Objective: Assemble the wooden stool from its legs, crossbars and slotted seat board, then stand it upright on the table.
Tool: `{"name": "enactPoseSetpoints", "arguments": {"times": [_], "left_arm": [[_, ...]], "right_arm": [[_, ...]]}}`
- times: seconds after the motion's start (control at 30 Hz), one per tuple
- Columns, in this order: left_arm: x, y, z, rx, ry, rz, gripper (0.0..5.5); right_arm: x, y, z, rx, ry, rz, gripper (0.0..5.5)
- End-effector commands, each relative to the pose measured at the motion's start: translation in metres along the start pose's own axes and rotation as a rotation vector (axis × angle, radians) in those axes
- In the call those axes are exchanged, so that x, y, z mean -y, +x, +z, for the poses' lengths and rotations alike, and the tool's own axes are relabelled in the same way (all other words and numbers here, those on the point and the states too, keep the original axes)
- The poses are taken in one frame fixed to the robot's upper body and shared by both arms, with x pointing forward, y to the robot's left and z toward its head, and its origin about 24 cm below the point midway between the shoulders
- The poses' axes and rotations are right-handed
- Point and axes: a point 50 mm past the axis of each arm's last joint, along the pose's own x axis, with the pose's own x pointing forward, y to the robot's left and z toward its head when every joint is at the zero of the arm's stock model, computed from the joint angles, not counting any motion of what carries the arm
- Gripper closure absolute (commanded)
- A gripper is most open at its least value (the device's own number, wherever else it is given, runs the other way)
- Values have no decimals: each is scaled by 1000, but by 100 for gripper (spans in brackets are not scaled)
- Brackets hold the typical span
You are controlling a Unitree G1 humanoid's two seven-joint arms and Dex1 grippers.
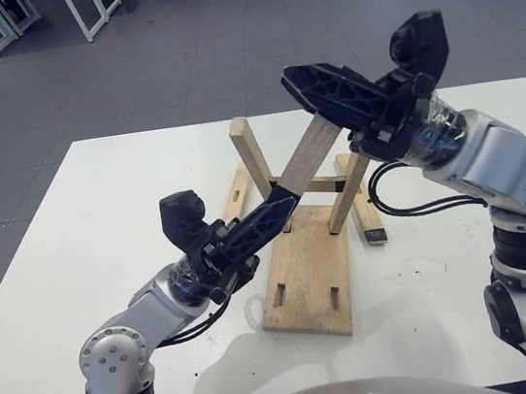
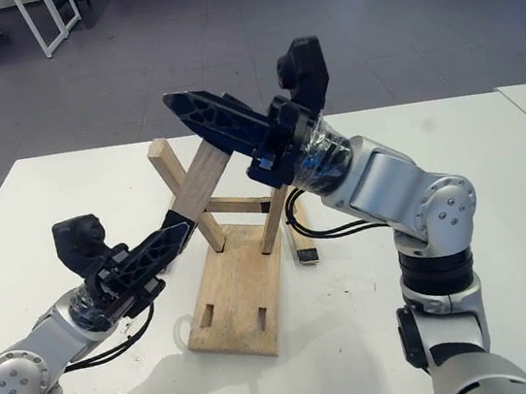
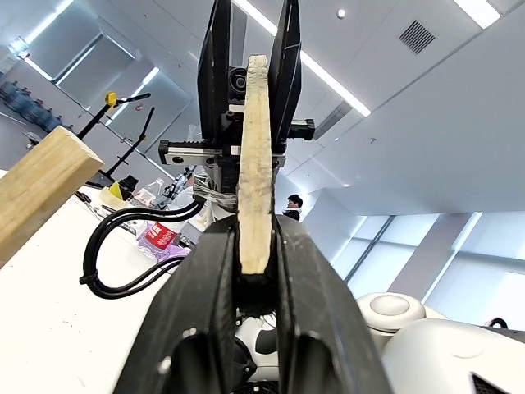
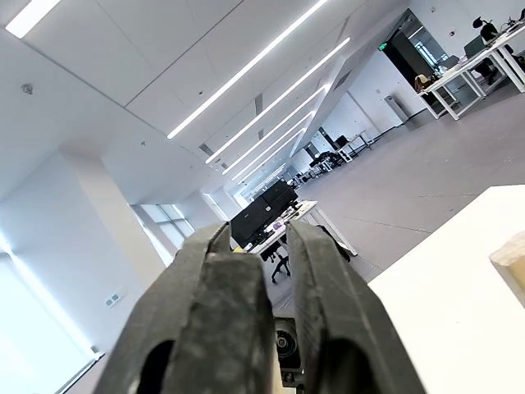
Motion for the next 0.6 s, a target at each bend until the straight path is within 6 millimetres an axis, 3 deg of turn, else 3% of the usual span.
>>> {"name": "enactPoseSetpoints", "arguments": {"times": [0.03, 0.1, 0.23, 0.37, 0.47, 0.6], "left_arm": [[-4, 4, -3, -4, 54, 45, 507], [-8, 5, -4, -7, 47, 59, 507], [-8, 6, -9, -13, -4, 35, 421], [-11, 1, -8, -8, 18, 72, 349], [-12, -5, -7, -26, 37, 101, 309], [-23, -15, -3, -4, 120, 231, 306]], "right_arm": [[3, 2, 1, 34, 14, -28, 493], [3, 3, 2, 50, 21, -35, 504], [4, 4, 9, 89, 20, -57, 508], [6, -12, 25, 141, -41, -131, 508], [-3, -37, 55, 232, -159, -211, 508], [-21, -70, 102, 416, -354, -360, 508]]}}
